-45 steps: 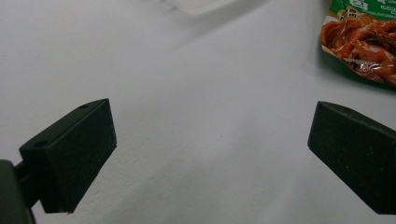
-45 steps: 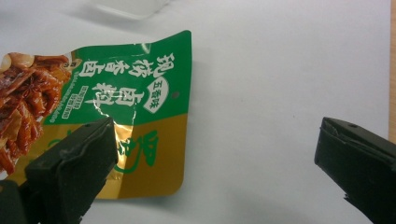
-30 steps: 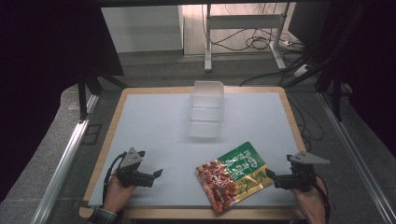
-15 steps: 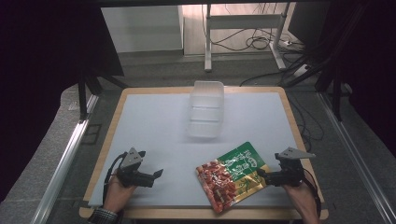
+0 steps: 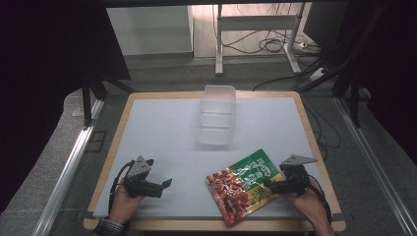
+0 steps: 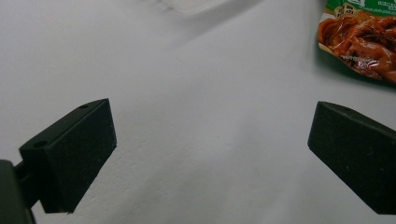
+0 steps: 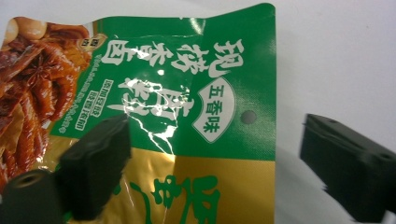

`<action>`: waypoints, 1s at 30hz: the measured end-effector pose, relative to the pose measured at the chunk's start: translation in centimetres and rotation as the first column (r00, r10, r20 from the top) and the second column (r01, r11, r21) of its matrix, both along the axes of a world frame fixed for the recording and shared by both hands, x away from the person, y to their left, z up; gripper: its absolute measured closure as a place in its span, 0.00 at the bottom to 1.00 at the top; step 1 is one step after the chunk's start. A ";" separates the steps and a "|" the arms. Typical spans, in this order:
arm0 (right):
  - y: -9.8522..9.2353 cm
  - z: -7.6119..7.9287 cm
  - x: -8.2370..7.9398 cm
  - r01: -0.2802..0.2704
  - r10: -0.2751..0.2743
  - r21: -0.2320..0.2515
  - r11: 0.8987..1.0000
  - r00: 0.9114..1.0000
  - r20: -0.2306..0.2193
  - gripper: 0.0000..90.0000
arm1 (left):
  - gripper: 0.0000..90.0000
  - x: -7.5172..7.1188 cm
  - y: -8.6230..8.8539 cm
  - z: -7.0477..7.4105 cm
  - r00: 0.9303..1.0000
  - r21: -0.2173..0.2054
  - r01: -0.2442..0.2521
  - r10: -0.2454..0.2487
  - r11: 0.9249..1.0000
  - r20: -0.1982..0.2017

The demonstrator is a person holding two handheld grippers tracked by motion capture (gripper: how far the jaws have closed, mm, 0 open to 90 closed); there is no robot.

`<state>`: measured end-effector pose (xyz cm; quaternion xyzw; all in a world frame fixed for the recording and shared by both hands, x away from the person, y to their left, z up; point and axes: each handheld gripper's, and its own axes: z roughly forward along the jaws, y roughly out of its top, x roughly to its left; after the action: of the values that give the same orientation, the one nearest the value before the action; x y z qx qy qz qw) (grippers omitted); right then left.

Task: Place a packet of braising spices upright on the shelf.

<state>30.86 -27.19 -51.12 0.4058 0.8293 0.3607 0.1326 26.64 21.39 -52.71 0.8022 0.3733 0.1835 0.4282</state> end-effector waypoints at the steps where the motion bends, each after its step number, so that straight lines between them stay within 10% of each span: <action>1: 0.0 0.0 0.0 0.001 -0.001 -0.002 1.000 1.000 -0.001 0.16 | 0.01 0.0 0.0 0.0 1.000 0.000 0.000 0.000 1.000 0.000; 14: 0.3 1.0 0.2 -0.002 0.002 0.032 0.999 1.000 -0.011 0.51 | 0.01 0.0 -0.1 0.0 1.000 0.005 0.002 -0.002 1.000 -0.001; 30: 4.1 1.4 2.6 -0.060 0.063 -0.126 0.990 0.998 0.023 0.79 | 0.01 0.0 -0.2 0.0 1.000 0.010 0.004 -0.004 1.000 -0.001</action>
<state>33.47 -23.13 -49.70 0.3661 0.8604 0.3174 0.1578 26.63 21.22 -52.74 0.8051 0.3709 0.1842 0.4246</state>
